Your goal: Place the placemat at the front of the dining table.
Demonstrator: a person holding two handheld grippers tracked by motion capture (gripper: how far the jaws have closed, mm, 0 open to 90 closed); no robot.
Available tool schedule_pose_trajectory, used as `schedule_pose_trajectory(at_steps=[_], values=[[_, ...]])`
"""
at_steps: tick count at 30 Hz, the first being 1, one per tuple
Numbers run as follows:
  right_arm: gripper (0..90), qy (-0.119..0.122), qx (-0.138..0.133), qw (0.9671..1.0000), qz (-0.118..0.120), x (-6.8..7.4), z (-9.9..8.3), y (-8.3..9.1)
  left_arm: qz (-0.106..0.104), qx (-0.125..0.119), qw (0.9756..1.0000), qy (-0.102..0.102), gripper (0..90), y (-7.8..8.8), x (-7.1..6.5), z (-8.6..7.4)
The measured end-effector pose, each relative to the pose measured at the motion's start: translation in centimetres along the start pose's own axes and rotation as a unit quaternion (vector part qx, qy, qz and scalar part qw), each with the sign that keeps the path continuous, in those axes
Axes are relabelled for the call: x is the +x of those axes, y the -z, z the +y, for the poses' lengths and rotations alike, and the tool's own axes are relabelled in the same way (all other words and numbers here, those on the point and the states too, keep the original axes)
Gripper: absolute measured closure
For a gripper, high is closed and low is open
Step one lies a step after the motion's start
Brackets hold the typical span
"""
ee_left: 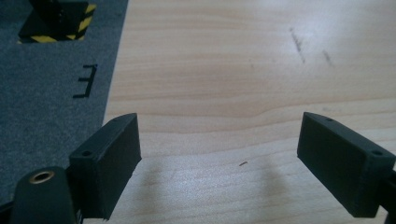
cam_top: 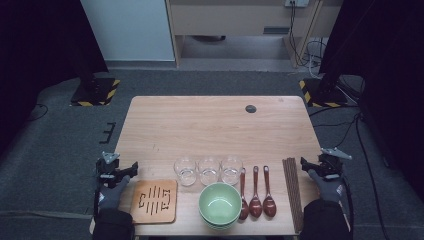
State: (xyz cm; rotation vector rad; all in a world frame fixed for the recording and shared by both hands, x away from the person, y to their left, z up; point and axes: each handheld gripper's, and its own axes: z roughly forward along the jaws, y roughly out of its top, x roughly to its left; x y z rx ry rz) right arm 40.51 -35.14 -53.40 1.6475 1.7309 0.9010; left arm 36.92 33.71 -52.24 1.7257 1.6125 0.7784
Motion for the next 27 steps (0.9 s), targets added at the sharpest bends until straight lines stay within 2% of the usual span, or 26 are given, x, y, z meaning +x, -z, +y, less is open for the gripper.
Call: schedule_pose_trajectory(at_steps=[1, 2, 3, 5, 6, 7, 8, 9, 10, 13, 17, 19, 23, 26, 27], values=[[8.8, -0.006, -0.006, 1.0000, 0.002, -0.1, 0.1, 0.3, -0.004, -0.010, 0.9999, 0.003, 13.2, 0.4, 0.0, 0.1], [8.8, -0.006, -0.006, 1.0000, 0.002, -0.1, 0.1, 0.3, -0.004, -0.010, 0.9999, 0.003, 13.3, 0.4, 0.0, 0.1], [8.7, -0.016, -0.022, 0.9996, 0.004, -0.2, 0.3, 1.1, -0.006, -0.026, 0.9996, 0.005, 13.5, 1.1, 0.0, 0.2], [8.2, -0.024, -0.038, 0.9989, 0.005, -0.3, 0.7, 1.8, -0.010, -0.041, 0.9991, 0.006, 13.7, 1.7, -0.1, 0.4], [8.2, -0.024, -0.038, 0.9989, 0.005, -0.3, 0.7, 1.8, -0.010, -0.041, 0.9991, 0.006, 13.9, 1.7, -0.1, 0.4], [8.0, -0.030, -0.058, 0.9978, 0.006, -0.2, 1.2, 2.5, -0.011, -0.047, 0.9988, 0.006, 14.2, 2.0, -0.1, 0.5], [7.8, -0.032, -0.067, 0.9972, 0.009, -0.2, 1.4, 2.9, -0.015, -0.058, 0.9982, 0.006, 14.2, 2.6, -0.2, 0.6], [7.8, -0.032, -0.067, 0.9972, 0.009, -0.2, 1.4, 2.9, -0.015, -0.058, 0.9982, 0.006, 14.4, 2.6, -0.2, 0.6], [7.4, -0.036, -0.084, 0.9956, 0.017, 0.1, 1.9, 3.6, -0.017, -0.067, 0.9976, 0.006, 15.0, 3.0, -0.3, 0.7], [6.8, -0.039, -0.096, 0.9944, 0.024, 0.4, 2.3, 4.2, -0.017, -0.079, 0.9967, 0.007, 15.7, 3.5, -0.4, 0.9], [5.8, -0.028, -0.106, 0.9937, 0.022, 1.4, 3.1, 5.0, -0.022, -0.092, 0.9955, 0.002, 16.4, 4.3, -0.8, 1.1], [5.3, -0.030, -0.117, 0.9920, 0.037, 1.9, 3.6, 5.6, -0.028, -0.100, 0.9946, -0.001, 16.6, 4.8, -1.2, 1.4], [4.8, -0.025, -0.129, 0.9906, 0.040, 2.5, 4.1, 6.4, -0.034, -0.107, 0.9937, -0.005, 17.2, 5.3, -1.6, 1.6], [4.6, -0.021, -0.149, 0.9875, 0.048, 3.4, 4.8, 7.6, -0.040, -0.114, 0.9926, -0.009, 17.2, 5.9, -2.0, 1.8], [4.6, -0.021, -0.149, 0.9875, 0.048, 3.4, 4.8, 7.6, -0.040, -0.114, 0.9926, -0.009, 17.2, 5.9, -2.0, 1.8]])
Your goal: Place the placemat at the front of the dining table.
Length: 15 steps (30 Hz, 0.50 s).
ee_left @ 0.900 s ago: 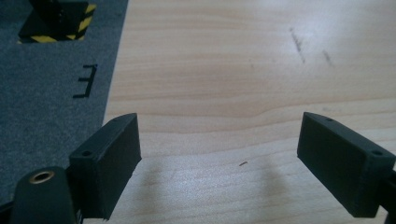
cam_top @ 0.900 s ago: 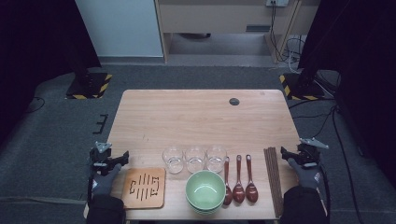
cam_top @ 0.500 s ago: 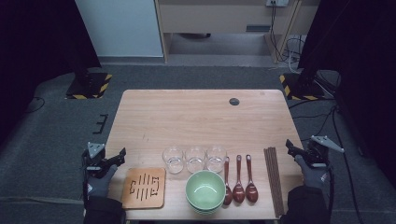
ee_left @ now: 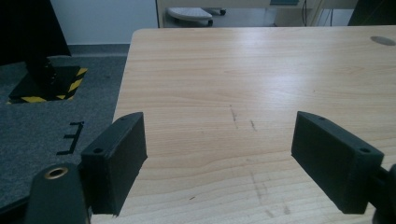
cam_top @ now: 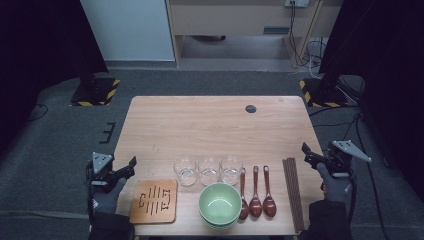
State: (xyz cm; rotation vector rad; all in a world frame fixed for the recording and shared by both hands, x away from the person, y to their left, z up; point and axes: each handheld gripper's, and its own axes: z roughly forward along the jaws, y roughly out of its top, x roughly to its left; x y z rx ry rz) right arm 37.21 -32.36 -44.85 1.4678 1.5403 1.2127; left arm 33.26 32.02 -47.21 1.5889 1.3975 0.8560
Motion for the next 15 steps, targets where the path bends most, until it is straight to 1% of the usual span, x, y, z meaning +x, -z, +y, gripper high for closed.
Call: schedule_pose_trajectory(at_steps=[2, 3, 5, 6, 10, 11, 12, 13, 14, 15], values=[[4.5, 0.001, -0.010, 0.9999, 0.004, 0.5, 0.5, 0.4, -0.003, -0.003, 1.0000, -0.001, 17.3, 0.2, -0.1, 0.1], [4.4, 0.006, -0.019, 0.9997, 0.011, 1.0, 0.8, 0.7, -0.004, -0.005, 1.0000, 0.001, 17.4, 0.3, -0.1, 0.2], [4.3, 0.009, -0.022, 0.9996, 0.014, 1.3, 1.0, 0.8, -0.005, -0.008, 0.9999, 0.002, 17.5, 0.5, -0.2, 0.3], [4.2, 0.014, -0.026, 0.9994, 0.017, 1.8, 1.3, 1.0, -0.008, -0.010, 0.9999, 0.006, 17.6, 0.7, -0.2, 0.4], [4.5, 0.021, -0.030, 0.9989, 0.028, 2.5, 1.7, 1.1, -0.011, -0.014, 0.9998, 0.006, 17.8, 1.0, -0.4, 0.5], [5.2, 0.026, -0.031, 0.9985, 0.037, 2.8, 1.9, 1.2, -0.012, -0.015, 0.9998, 0.007, 17.8, 1.0, -0.4, 0.5], [5.9, 0.031, -0.035, 0.9974, 0.055, 3.2, 2.1, 1.2, -0.015, -0.017, 0.9997, 0.009, 17.9, 1.2, -0.5, 0.6], [5.9, 0.031, -0.035, 0.9974, 0.055, 3.2, 2.1, 1.2, -0.015, -0.017, 0.9997, 0.009, 18.0, 1.2, -0.5, 0.6], [5.9, 0.039, -0.039, 0.9966, 0.062, 3.7, 2.4, 1.2, -0.016, -0.018, 0.9997, 0.008, 18.1, 1.3, -0.6, 0.6], [6.1, 0.041, -0.040, 0.9964, 0.062, 3.9, 2.6, 1.3, -0.016, -0.019, 0.9997, 0.006, 18.1, 1.4, -0.7, 0.7]])
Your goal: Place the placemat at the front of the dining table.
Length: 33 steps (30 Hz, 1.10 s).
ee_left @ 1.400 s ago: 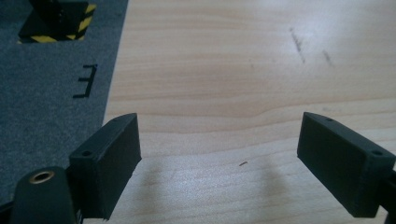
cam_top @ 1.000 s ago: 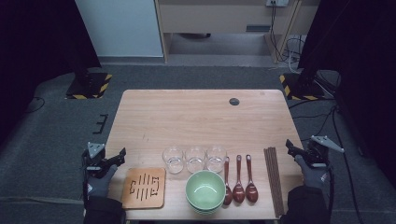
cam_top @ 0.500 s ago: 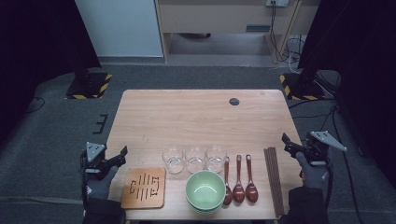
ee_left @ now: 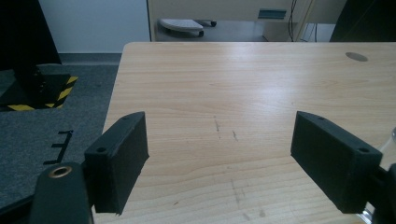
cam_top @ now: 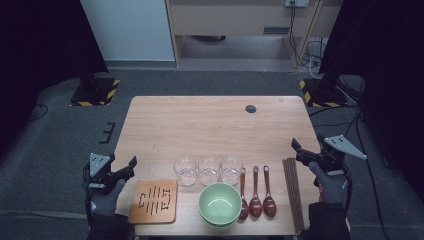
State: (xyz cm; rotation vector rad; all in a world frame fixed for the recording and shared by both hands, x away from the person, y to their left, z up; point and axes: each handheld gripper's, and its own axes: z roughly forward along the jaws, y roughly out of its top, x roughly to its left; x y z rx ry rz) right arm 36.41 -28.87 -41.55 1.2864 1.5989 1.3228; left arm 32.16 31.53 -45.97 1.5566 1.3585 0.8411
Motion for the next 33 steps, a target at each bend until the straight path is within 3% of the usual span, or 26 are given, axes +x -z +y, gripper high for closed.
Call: schedule_pose_trajectory(at_steps=[4, 12, 22, 28, 33], values=[[6.1, -0.004, -0.008, 0.9998, 0.017, 0.8, 0.9, 0.0, -0.002, -0.003, 1.0000, -0.002, 18.3, 0.3, -0.2, 0.1], [6.0, 0.010, -0.020, 0.9995, 0.022, 2.4, 2.4, -0.5, -0.006, -0.008, 0.9999, -0.002, 18.1, 0.7, -0.4, 0.2], [4.4, 0.032, -0.034, 0.9984, 0.034, 5.8, 4.2, -1.8, -0.010, 0.005, 0.9999, -0.007, 18.1, 0.3, -0.4, -0.4], [4.9, 0.056, -0.037, 0.9961, 0.057, 8.2, 5.6, -2.3, -0.014, 0.014, 0.9998, -0.009, 17.8, 0.0, -0.5, -1.1], [5.3, 0.058, -0.045, 0.9949, 0.069, 9.5, 6.2, -2.5, -0.016, 0.023, 0.9995, -0.013, 17.7, -0.4, -0.6, -1.5]])
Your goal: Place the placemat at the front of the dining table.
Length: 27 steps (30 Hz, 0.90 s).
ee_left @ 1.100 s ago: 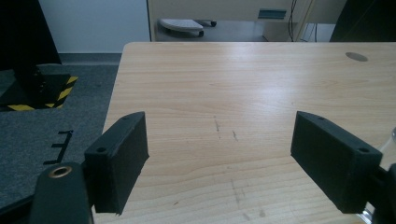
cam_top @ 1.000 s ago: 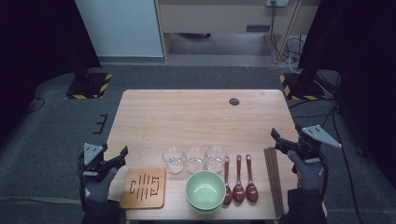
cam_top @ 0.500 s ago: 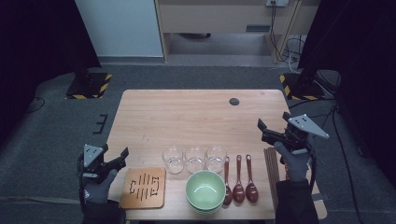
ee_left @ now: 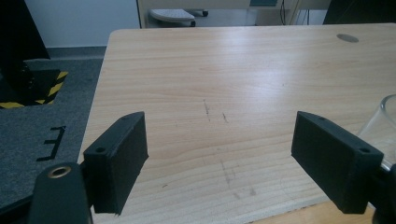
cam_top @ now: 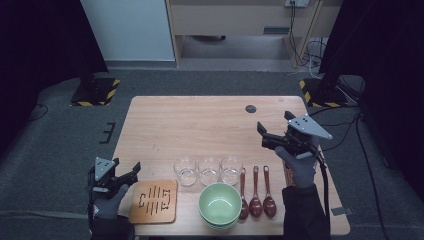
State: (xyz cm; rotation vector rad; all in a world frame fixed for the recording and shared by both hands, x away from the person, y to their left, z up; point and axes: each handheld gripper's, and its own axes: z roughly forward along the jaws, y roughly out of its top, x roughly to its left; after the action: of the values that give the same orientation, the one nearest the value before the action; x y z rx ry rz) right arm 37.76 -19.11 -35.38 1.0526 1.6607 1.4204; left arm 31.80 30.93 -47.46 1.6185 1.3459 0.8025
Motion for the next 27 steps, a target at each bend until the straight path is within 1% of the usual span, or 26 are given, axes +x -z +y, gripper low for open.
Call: schedule_pose_trajectory(at_steps=[1, 3, 4, 5, 6, 8, 9, 11, 12, 13, 14, 15, 16, 17, 18, 20, 21, 22, 23, 24, 25, 26, 27], values=[[5.7, 0.002, -0.008, 1.0000, 0.001, 0.3, 0.1, -0.1, -0.001, 0.002, 1.0000, -0.002, 17.6, -0.1, 0.0, -0.1], [6.7, -0.004, -0.018, 0.9998, 0.004, 0.8, 0.5, -0.4, -0.001, 0.005, 1.0000, -0.003, 17.5, -0.2, -0.1, -0.2], [7.0, -0.007, -0.017, 0.9998, 0.007, 1.3, 0.9, -0.7, -0.002, 0.007, 1.0000, -0.005, 17.4, -0.3, -0.1, -0.3], [7.0, -0.007, -0.017, 0.9998, 0.007, 1.3, 0.9, -0.7, -0.002, 0.007, 1.0000, -0.005, 17.4, -0.3, -0.1, -0.3], [7.3, -0.010, -0.019, 0.9997, 0.009, 1.6, 1.0, -0.8, -0.003, 0.006, 1.0000, -0.003, 17.4, -0.3, -0.1, -0.3], [6.5, -0.009, -0.020, 0.9996, 0.014, 2.7, 1.4, -1.2, -0.004, 0.006, 1.0000, -0.003, 17.3, -0.3, 0.0, -0.3], [6.5, -0.009, -0.020, 0.9996, 0.014, 2.7, 1.4, -1.2, -0.004, 0.006, 1.0000, -0.003, 17.3, -0.3, 0.0, -0.3], [5.9, -0.010, -0.020, 0.9996, 0.019, 3.4, 1.7, -1.5, -0.004, 0.006, 1.0000, -0.003, 17.3, -0.3, 0.0, -0.4], [5.2, -0.013, -0.020, 0.9994, 0.023, 4.3, 2.0, -1.8, -0.006, 0.007, 1.0000, -0.002, 17.1, -0.3, 0.1, -0.5], [5.2, -0.013, -0.020, 0.9994, 0.023, 4.3, 2.0, -1.8, -0.006, 0.007, 1.0000, -0.002, 17.0, -0.3, 0.1, -0.5], [4.6, -0.013, -0.020, 0.9993, 0.027, 5.0, 2.2, -2.1, -0.008, 0.011, 0.9999, -0.003, 16.9, -0.4, 0.1, -0.6], [4.6, -0.013, -0.020, 0.9993, 0.027, 5.0, 2.2, -2.1, -0.008, 0.011, 0.9999, -0.003, 16.7, -0.4, 0.1, -0.6], [4.1, -0.015, -0.021, 0.9991, 0.033, 5.8, 2.4, -2.4, -0.008, 0.011, 0.9999, -0.003, 16.7, -0.4, 0.2, -0.7], [4.1, -0.015, -0.021, 0.9991, 0.033, 5.8, 2.4, -2.4, -0.009, 0.011, 0.9999, -0.002, 16.7, -0.4, 0.2, -0.7], [4.0, -0.012, -0.019, 0.9991, 0.036, 6.5, 2.6, -2.7, -0.009, 0.011, 0.9999, -0.002, 16.5, -0.4, 0.3, -0.7], [3.8, -0.010, -0.021, 0.9989, 0.041, 7.3, 2.8, -2.9, -0.010, 0.013, 0.9999, -0.002, 16.4, -0.4, 0.5, -0.9], [3.8, -0.010, -0.021, 0.9989, 0.041, 7.3, 2.8, -2.9, -0.010, 0.013, 0.9999, -0.002, 16.3, -0.4, 0.5, -0.9], [3.7, -0.010, -0.021, 0.9988, 0.043, 7.6, 2.9, -3.1, -0.011, 0.014, 0.9998, -0.001, 16.3, -0.5, 0.5, -1.0], [3.5, -0.008, -0.020, 0.9986, 0.048, 8.4, 3.1, -3.4, -0.011, 0.014, 0.9998, 0.000, 16.3, -0.5, 0.5, -1.1], [3.5, -0.008, -0.020, 0.9986, 0.048, 8.4, 3.1, -3.4, -0.011, 0.016, 0.9998, -0.001, 16.3, -0.5, 0.6, -1.1], [3.5, -0.008, -0.021, 0.9983, 0.053, 9.1, 3.2, -3.5, -0.012, 0.017, 0.9998, -0.002, 16.1, -0.5, 0.7, -1.2], [3.5, -0.008, -0.021, 0.9983, 0.053, 9.1, 3.2, -3.5, -0.012, 0.017, 0.9998, -0.002, 16.0, -0.5, 0.7, -1.2], [3.4, -0.009, -0.022, 0.9982, 0.055, 9.4, 3.3, -3.7, -0.012, 0.018, 0.9998, -0.001, 16.0, -0.5, 0.7, -1.2]])
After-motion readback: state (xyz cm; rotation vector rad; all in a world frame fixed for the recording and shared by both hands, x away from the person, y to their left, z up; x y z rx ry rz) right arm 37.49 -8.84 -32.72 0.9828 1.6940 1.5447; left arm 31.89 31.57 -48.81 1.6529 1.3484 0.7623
